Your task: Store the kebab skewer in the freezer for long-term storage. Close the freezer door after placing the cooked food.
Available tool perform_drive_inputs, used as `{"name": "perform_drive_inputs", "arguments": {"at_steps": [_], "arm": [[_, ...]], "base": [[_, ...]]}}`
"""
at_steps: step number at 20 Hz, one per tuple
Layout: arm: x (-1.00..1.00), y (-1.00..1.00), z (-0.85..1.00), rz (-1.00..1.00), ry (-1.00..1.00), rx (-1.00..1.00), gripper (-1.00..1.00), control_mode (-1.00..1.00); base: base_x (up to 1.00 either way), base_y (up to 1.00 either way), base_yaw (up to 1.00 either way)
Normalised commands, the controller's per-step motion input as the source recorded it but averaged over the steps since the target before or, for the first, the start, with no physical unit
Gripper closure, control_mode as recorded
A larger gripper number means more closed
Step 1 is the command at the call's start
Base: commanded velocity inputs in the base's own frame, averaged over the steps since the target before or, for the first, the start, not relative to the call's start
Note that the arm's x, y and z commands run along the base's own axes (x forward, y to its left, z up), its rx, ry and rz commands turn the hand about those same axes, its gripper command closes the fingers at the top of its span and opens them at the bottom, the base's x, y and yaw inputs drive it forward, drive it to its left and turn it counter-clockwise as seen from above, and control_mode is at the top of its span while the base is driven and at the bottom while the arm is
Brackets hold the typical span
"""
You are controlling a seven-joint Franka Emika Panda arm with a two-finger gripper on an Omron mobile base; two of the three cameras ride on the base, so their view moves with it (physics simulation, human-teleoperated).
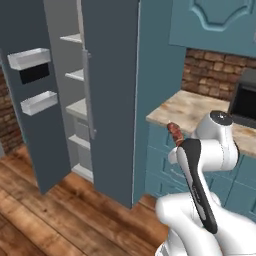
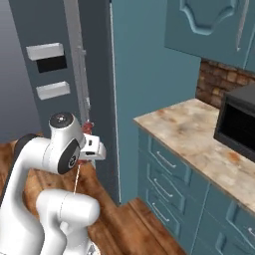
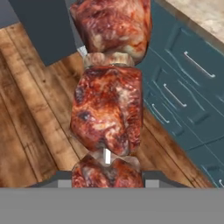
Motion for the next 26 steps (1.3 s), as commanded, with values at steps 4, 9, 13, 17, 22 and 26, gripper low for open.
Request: {"name": "perform_drive_inputs", "arguments": {"at_steps": [4, 9, 13, 17, 22, 26], "arm": [[0.00, 0.00, 0.00, 0.00, 0.00, 0.00, 1.00, 1.00], [0.00, 0.00, 0.00, 0.00, 0.00, 0.00, 1.00, 1.00], [0.00, 0.00, 0.00, 0.00, 0.00, 0.00, 1.00, 1.00], [0.00, 0.00, 0.00, 0.00, 0.00, 0.00, 1.00, 1.00], [0.00, 0.00, 0.00, 0.00, 0.00, 0.00, 1.00, 1.00], [0.00, 0.00, 0.00, 0.00, 0.00, 0.00, 1.00, 1.00]], "base": [[0.29, 1.00, 0.00], [0.41, 1.00, -0.08], [0.66, 1.00, -0.29], [0.55, 1.00, -0.33], [0.42, 0.99, -0.29], [0.49, 0.67, -0.47]]}}
